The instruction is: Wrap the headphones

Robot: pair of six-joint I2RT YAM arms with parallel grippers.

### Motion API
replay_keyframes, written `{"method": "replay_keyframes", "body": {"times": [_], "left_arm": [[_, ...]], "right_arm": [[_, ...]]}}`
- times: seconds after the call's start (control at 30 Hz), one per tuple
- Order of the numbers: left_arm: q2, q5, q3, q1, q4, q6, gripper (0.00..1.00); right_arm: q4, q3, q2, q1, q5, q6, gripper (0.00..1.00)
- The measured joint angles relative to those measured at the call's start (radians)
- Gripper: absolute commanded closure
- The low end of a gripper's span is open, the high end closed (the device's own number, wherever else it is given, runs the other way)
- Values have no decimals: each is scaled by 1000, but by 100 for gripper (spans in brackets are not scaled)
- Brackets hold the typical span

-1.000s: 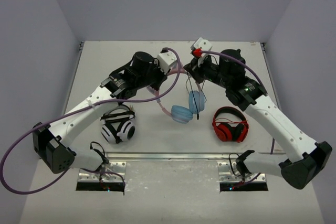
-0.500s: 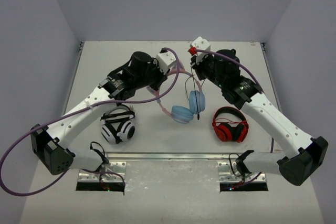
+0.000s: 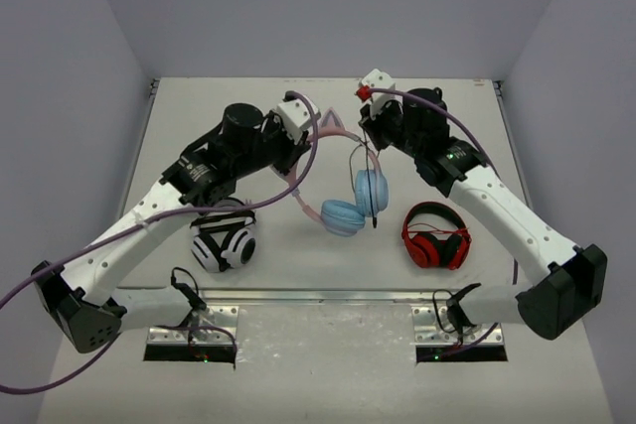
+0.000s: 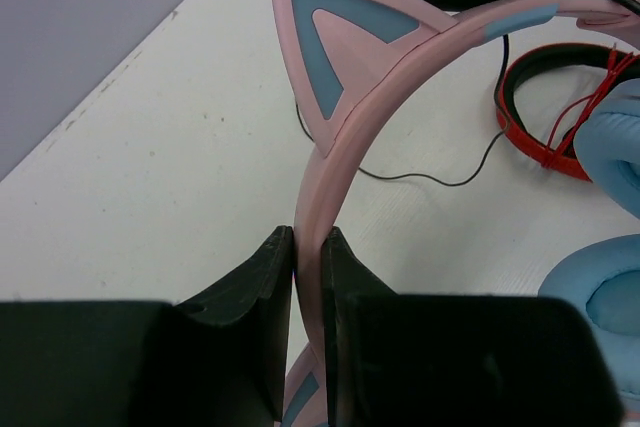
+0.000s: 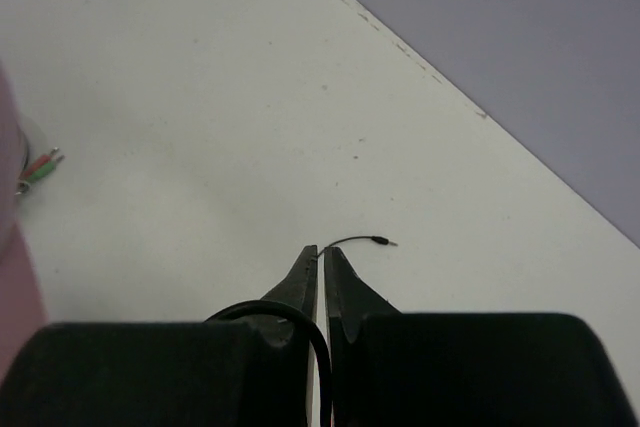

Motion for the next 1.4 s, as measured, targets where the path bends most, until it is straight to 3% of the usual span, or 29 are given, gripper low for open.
{"method": "replay_keyframes", "body": {"times": [0.23, 0.47, 0.6, 0.93, 1.3, 1.4], "left_arm": [[-114, 46, -42, 0, 111, -57, 100], [-128, 129, -41, -1, 186, -121, 100], [-135, 127, -41, -2, 237, -190, 100], [-204, -68, 16, -2, 330, -381, 100], [-200, -252, 225, -2, 332, -545, 100], [-180, -300, 285, -2, 323, -566, 100]], "right_arm": [[71, -47, -24, -146, -257, 149, 96], [157, -62, -46, -146, -415, 242, 84], [246, -107, -48, -150, -489, 303, 84], [555, -232, 65, -155, -636, 519, 85], [962, -288, 239, -158, -736, 787, 84], [1030, -288, 278, -151, -745, 834, 89]]}}
